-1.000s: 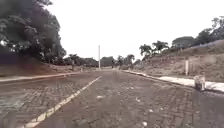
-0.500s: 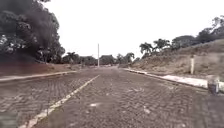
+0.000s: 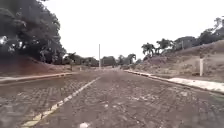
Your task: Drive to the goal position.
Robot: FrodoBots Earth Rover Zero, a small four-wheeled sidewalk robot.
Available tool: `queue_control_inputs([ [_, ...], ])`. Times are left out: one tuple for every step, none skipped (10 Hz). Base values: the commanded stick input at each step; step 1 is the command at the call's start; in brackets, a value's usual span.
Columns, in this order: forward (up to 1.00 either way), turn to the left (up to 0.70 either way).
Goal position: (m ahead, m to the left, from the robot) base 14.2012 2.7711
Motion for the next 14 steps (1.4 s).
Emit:
queue_control_inputs([
  [1.0, 0.0],
  [1.0, 0.0],
  [1.0, 0.0],
  [1.0, 0.0],
  [1.0, 0.0],
  [1.0, 0.0],
  [1.0, 0.0],
  [1.0, 0.0],
  [1.0, 0.0],
  [1.0, 0.0],
  [1.0, 0.0],
  [1.0, 0.0],
  [1.0, 0.0],
  [1.0, 0.0],
])
